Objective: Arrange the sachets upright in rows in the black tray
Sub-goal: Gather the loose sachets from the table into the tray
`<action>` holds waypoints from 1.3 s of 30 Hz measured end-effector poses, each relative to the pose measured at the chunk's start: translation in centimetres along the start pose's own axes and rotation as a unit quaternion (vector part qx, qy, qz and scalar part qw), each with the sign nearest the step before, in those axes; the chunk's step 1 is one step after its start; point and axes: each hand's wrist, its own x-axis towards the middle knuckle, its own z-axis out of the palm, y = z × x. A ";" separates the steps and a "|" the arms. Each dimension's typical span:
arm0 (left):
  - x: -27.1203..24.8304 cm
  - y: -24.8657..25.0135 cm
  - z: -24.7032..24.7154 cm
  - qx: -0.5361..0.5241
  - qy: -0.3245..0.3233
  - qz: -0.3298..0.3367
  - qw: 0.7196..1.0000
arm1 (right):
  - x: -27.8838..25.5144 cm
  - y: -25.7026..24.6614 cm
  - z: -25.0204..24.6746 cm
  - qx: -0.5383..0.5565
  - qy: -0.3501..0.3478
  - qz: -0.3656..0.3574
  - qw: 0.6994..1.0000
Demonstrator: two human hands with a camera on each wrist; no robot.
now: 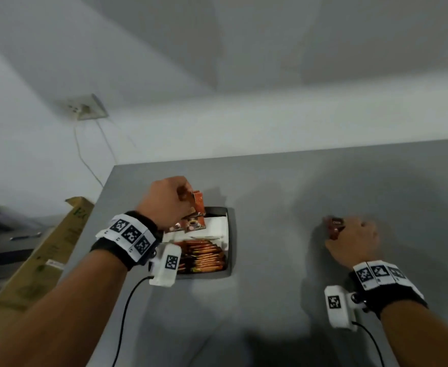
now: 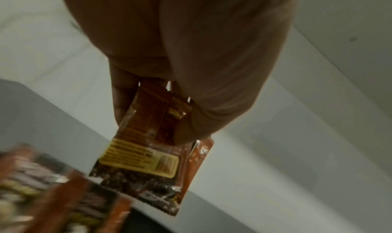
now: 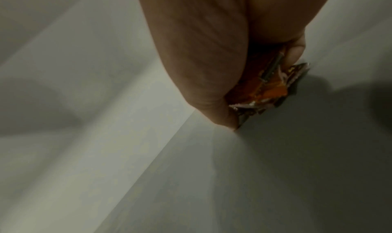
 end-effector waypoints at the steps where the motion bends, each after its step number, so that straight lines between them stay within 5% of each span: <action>1: -0.7 -1.4 -0.2 0.013 -0.010 -0.011 1.000 | 0.0 -0.2 0.0 0.006 0.002 0.000 1.000; 7: -3.5 -6.4 2.0 0.042 -0.061 -0.021 0.997 | -1.4 -1.0 -0.2 -0.023 0.034 -0.030 0.999; 12: -4.4 -8.0 3.7 0.029 -0.140 0.018 0.990 | -1.9 -1.4 -2.2 0.093 0.054 -0.070 0.992; 16: -4.3 -8.0 3.6 0.026 -0.116 0.038 0.992 | -0.8 -1.1 -4.5 0.164 0.039 -0.009 0.986; 25: -3.5 -4.0 3.6 -0.079 -0.053 0.100 0.990 | -0.4 -1.1 -1.2 0.055 0.014 0.093 0.994; 33: -3.8 -3.8 5.1 -0.072 -0.063 0.113 0.989 | -1.6 -0.9 -0.3 0.088 0.048 0.071 0.992; 39: -4.1 -3.7 4.4 -0.070 -0.064 0.078 0.992 | 0.3 -1.3 -0.9 0.020 -0.043 0.047 0.998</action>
